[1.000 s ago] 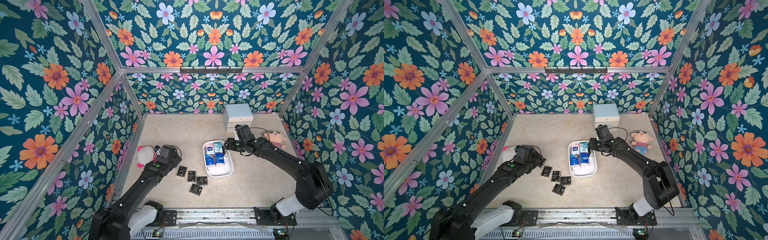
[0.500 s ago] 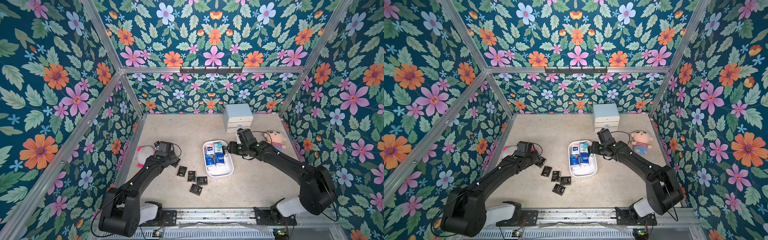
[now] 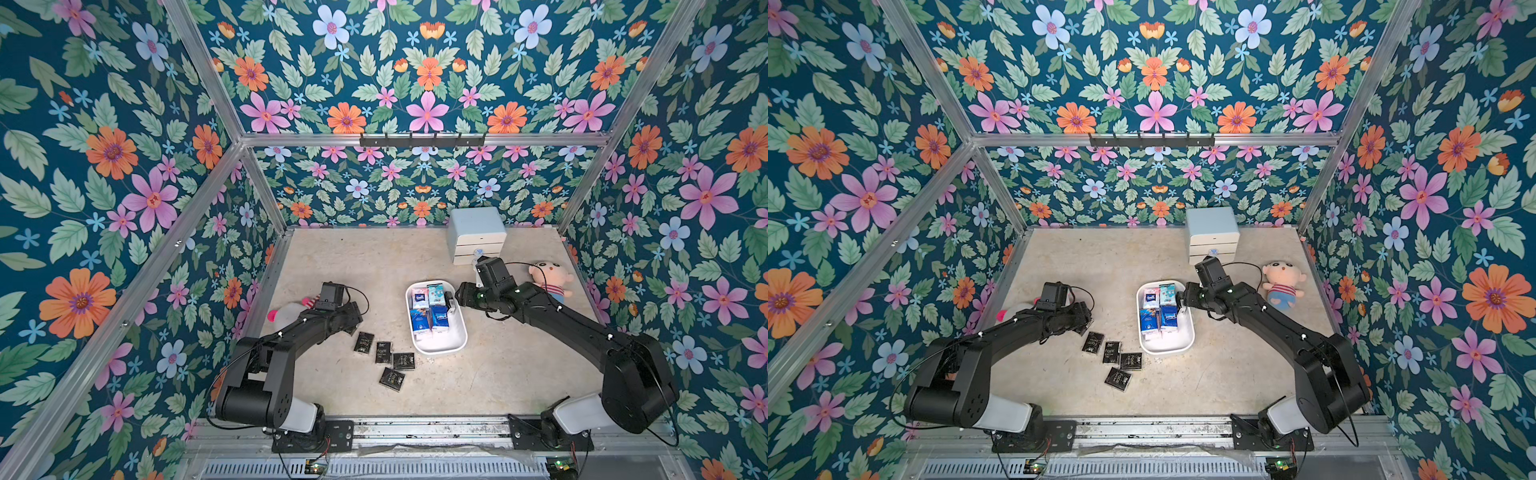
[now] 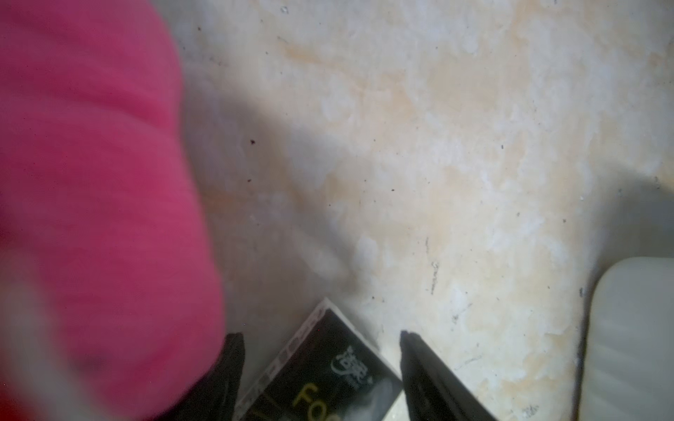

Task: Put the pocket tissues into the storage box
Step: Pick up the pocket tissues from the center of the board.

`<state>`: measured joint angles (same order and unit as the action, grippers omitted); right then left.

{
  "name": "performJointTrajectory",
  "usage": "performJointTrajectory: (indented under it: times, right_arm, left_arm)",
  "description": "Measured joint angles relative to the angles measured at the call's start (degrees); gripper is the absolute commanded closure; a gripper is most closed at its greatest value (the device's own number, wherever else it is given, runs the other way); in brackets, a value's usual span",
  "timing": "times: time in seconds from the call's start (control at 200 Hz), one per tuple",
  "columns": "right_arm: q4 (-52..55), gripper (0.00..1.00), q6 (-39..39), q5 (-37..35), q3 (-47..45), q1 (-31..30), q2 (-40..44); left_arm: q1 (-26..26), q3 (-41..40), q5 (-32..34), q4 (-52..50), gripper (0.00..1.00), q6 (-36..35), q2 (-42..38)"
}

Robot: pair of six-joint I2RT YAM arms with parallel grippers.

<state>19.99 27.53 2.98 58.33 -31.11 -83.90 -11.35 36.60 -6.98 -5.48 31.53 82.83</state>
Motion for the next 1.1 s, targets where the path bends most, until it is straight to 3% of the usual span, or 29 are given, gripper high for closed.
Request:
performJointTrajectory:
  times: [0.43,0.765,1.1]
  right_arm:
    - [-0.20,0.37,0.00,0.70,-0.42,0.00,-1.62]
    - [-0.37,0.37,0.00,1.49,-0.55,0.00,-1.73]
    - [-0.02,0.37,0.00,1.03,-0.70,0.00,-0.85]
  left_arm:
    - [-2.62,-9.09,-2.25,-0.48,0.26,10.32,-11.10]
    - [-2.64,1.60,4.90,-8.48,0.27,5.35,-2.95]
    - [-3.15,4.11,5.62,-9.51,0.31,2.29,2.16]
